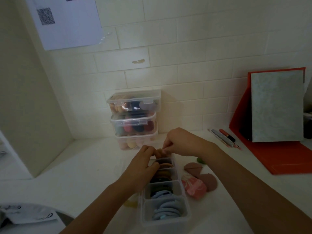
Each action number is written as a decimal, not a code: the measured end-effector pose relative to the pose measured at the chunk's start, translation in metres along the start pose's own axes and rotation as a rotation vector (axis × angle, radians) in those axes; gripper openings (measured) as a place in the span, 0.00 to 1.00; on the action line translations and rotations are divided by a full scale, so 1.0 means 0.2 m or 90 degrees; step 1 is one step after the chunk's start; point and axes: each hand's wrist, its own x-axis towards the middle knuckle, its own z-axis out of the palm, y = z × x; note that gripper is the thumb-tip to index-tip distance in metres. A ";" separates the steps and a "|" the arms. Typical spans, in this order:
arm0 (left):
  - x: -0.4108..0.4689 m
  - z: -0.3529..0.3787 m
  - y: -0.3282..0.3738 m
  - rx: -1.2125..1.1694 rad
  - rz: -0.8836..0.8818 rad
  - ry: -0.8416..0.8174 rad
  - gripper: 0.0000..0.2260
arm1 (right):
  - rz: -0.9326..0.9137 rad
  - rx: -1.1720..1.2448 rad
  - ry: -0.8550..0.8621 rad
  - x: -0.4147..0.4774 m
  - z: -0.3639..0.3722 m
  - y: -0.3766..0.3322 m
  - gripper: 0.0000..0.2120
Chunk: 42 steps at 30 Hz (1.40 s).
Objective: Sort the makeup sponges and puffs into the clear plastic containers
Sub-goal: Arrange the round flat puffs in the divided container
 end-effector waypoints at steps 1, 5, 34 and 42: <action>0.00 0.00 0.00 -0.001 0.002 0.003 0.06 | 0.003 -0.002 -0.004 0.00 0.01 0.00 0.10; 0.00 0.00 0.00 0.004 0.009 0.002 0.05 | -0.003 -0.024 -0.051 0.01 0.03 0.01 0.10; 0.01 -0.01 0.01 0.011 0.000 -0.087 0.10 | 0.116 -0.186 0.068 0.07 0.21 0.35 0.14; 0.00 -0.01 0.01 0.009 0.005 -0.071 0.11 | 0.137 0.073 0.291 0.04 0.07 0.33 0.12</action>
